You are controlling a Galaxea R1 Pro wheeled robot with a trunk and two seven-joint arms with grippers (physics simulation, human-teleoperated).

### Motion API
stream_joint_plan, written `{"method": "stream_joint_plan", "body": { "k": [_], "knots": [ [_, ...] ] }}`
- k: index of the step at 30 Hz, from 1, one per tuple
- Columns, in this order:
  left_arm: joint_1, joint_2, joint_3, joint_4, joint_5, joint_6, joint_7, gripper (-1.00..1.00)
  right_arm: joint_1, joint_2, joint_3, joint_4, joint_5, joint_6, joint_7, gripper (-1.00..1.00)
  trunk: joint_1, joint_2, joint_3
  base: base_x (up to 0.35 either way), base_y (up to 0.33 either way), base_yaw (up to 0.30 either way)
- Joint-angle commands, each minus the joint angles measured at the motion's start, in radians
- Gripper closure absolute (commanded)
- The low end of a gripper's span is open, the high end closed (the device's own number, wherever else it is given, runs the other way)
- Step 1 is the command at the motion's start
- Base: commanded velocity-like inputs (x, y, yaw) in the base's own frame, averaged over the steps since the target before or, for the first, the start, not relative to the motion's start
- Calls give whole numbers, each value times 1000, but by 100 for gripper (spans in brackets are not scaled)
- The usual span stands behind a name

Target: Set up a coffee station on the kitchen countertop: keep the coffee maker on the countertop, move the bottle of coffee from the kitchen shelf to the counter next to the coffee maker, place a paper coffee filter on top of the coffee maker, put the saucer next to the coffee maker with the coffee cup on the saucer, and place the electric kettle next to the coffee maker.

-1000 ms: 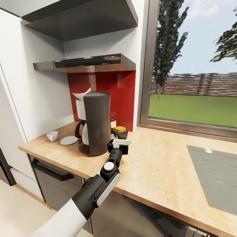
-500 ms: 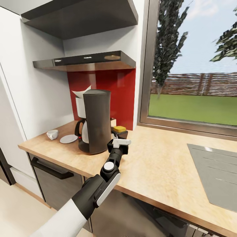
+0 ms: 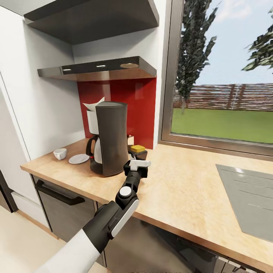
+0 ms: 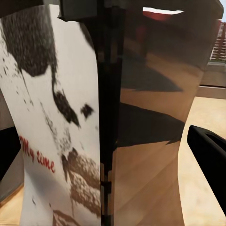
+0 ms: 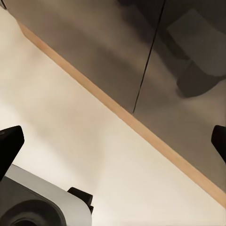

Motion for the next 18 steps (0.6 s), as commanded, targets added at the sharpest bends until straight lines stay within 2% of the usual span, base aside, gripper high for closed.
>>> {"method": "stream_joint_plan", "body": {
  "k": [1,3,18],
  "knots": [
    [-1,0,-2,-1,3,4,7,100,0,0,6,1,-11,-3,5,-100,4,-8,-4,0,0,0],
    [-1,0,-2,-1,4,4,7,100,0,0,6,1,-11,-3,5,-100,12,-22,-10,0,0,0],
    [-1,0,-2,-2,4,4,7,100,0,0,6,1,-11,-3,5,-100,19,-36,-17,0,0,0]
  ]
}}
